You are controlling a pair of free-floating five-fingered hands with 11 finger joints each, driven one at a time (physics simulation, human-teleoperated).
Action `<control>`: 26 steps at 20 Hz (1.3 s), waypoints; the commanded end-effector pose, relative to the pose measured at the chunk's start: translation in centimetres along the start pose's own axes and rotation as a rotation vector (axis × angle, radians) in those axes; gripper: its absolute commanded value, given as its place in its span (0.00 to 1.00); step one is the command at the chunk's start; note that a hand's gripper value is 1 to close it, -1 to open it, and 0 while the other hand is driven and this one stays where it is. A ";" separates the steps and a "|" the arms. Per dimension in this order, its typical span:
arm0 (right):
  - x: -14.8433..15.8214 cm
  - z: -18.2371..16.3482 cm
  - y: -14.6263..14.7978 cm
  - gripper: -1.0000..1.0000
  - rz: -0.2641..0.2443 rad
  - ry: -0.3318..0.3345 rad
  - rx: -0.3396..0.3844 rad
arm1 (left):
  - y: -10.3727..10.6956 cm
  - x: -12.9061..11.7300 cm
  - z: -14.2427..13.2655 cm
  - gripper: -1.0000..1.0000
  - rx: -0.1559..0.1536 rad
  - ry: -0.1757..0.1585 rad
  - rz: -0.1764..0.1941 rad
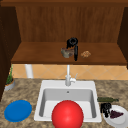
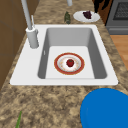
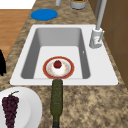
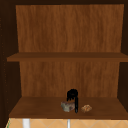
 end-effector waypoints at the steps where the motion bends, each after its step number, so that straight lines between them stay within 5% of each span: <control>1: 0.0 0.0 0.0 0.50 0.000 0.000 0.000 | 1.7 -2.3 0.2 0.00 -0.007 0.003 0.050; 6: 0.0 0.0 0.0 0.50 0.000 0.000 0.000 | 3.0 -5.2 0.4 0.00 0.000 -0.006 0.091; 9: 0.0 0.0 0.0 0.50 0.000 0.000 0.000 | 1.0 -6.4 0.5 0.00 0.008 -0.010 0.055; 12: 0.0 0.0 0.0 0.50 0.000 0.000 0.000 | 0.8 -8.6 -1.2 0.00 -0.003 0.020 0.097; 19: 0.0 0.0 0.0 0.50 0.000 0.000 0.000 | 1.8 -13.1 -1.1 0.00 0.004 -0.008 0.207; 26: 0.0 0.0 0.0 0.50 0.000 0.000 0.000 | 5.4 -14.3 -1.7 0.00 0.009 -0.046 0.184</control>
